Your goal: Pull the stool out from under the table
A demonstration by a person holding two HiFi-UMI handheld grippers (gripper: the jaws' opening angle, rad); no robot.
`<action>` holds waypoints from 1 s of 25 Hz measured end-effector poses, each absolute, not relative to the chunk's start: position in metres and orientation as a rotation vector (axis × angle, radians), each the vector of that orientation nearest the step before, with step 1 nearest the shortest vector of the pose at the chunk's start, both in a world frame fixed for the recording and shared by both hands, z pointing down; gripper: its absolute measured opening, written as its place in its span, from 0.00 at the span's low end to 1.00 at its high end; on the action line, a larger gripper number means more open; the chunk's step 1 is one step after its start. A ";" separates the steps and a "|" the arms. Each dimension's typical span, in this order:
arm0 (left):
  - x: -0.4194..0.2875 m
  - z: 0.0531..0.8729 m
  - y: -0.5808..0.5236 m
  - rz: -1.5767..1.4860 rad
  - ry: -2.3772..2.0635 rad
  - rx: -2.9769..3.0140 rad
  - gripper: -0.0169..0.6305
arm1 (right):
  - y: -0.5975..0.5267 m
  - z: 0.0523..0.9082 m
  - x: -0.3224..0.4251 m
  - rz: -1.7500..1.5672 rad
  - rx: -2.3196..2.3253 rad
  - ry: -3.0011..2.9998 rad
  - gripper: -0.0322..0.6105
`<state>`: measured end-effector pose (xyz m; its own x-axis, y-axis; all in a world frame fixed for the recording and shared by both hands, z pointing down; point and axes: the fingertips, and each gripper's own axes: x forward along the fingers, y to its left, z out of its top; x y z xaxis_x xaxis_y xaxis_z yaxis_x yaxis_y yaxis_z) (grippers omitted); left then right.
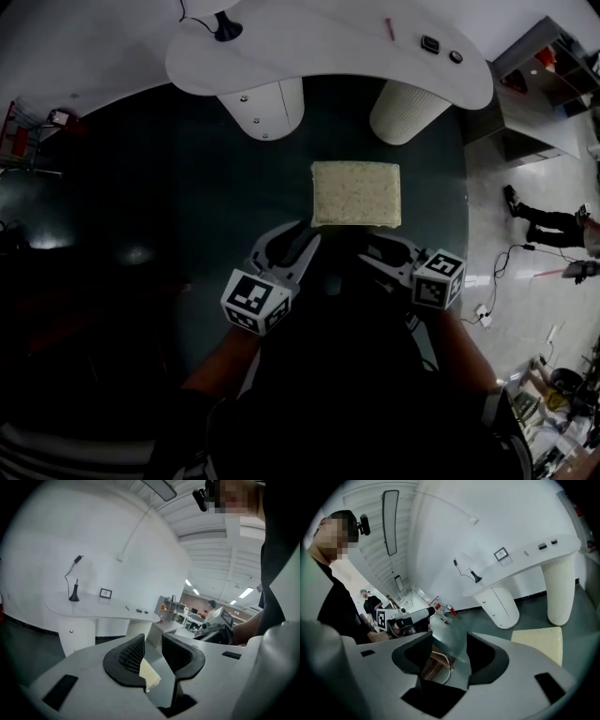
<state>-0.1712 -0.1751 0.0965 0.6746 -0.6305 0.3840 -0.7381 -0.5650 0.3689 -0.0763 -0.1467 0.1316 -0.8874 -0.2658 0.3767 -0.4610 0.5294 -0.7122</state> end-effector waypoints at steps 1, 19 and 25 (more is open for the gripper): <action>-0.176 0.090 -0.174 0.276 -1.064 2.400 0.21 | -0.141 0.123 -0.079 1.262 0.625 -2.557 0.40; -0.113 -0.051 -0.127 0.165 -1.424 2.505 0.08 | -0.118 -0.055 0.013 0.543 0.900 -2.873 0.13; -0.067 -0.081 -0.123 0.132 -1.520 2.500 0.05 | -0.100 -0.076 0.077 0.412 0.857 -2.903 0.09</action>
